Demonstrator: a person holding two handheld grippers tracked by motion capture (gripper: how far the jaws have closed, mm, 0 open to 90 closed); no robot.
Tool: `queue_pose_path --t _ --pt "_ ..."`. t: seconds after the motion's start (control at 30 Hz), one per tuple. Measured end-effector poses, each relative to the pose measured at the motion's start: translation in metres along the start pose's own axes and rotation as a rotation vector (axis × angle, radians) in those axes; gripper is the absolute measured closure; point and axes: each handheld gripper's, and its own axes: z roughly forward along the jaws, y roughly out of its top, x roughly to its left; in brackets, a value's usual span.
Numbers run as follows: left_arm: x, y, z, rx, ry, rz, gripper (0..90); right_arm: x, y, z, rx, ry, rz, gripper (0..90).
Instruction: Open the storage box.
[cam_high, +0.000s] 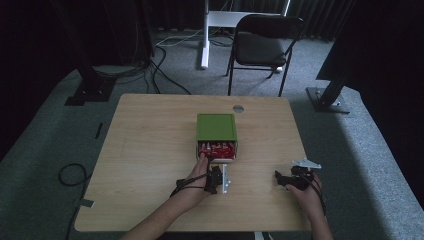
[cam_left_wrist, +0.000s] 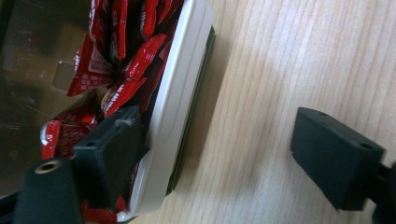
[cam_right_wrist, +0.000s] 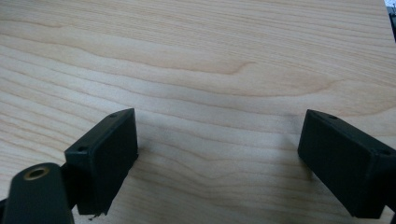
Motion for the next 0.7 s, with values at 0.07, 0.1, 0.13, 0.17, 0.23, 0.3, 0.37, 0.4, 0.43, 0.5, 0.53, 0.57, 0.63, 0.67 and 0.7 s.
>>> queue_pose_path --t 0.07,0.1,0.13,0.17,0.23,0.3,0.37,0.4,0.43,0.5,0.53,0.57,0.63,0.67,0.7 --pt "0.001 0.000 0.002 0.007 0.001 0.003 22.1 0.000 0.000 0.000 0.000 0.000 0.000 11.5" --pt "0.001 -0.001 0.004 0.008 0.000 0.003 22.2 0.000 0.000 0.000 0.000 0.000 0.000 11.5" --pt "0.001 -0.001 0.005 0.016 0.005 0.010 22.4 0.000 0.000 0.000 0.000 0.000 0.000 11.5" --pt "0.001 -0.001 0.006 0.020 0.008 0.020 22.5 0.000 0.000 0.000 0.000 0.000 0.000 11.5" --pt "0.001 -0.001 0.008 0.030 0.021 0.039 22.6 0.000 0.000 0.000 0.000 0.000 0.000 11.5" --pt "0.001 -0.001 0.012 0.028 0.037 0.044 24.2 0.000 0.000 0.000 0.000 0.000 0.000 11.5" --pt "0.000 -0.001 0.014 0.025 0.063 0.063 25.9 0.000 0.000 0.000 0.000 0.000 0.000 11.5" --pt "0.000 -0.001 0.015 0.027 0.076 0.078 28.2 0.000 0.000 0.000 0.001 0.000 0.000 11.5" --pt "0.000 -0.001 0.015 0.034 0.084 0.093 29.9 0.000 0.000 0.000 0.000 0.000 0.000 11.5" --pt "0.001 -0.002 0.018 0.035 0.096 0.104 32.5 0.000 0.000 0.000 0.000 0.000 0.000 11.5" --pt "0.001 -0.003 0.020 0.048 0.107 0.113 34.7 0.000 0.000 0.000 0.000 0.000 0.000 11.4" --pt "0.001 -0.004 0.021 0.058 0.113 0.116 36.6 0.000 0.000 0.000 0.000 0.000 0.000 11.5" --pt "-0.001 -0.005 0.024 0.067 0.124 0.117 37.6 0.000 0.000 0.000 0.000 0.000 0.000 11.5" --pt "-0.001 -0.006 0.025 0.077 0.126 0.128 37.6 0.000 0.000 0.000 0.000 0.000 0.000 11.5" --pt "-0.001 -0.006 0.026 0.076 0.133 0.129 37.7 0.000 0.000 0.000 0.000 0.000 0.000 11.5"
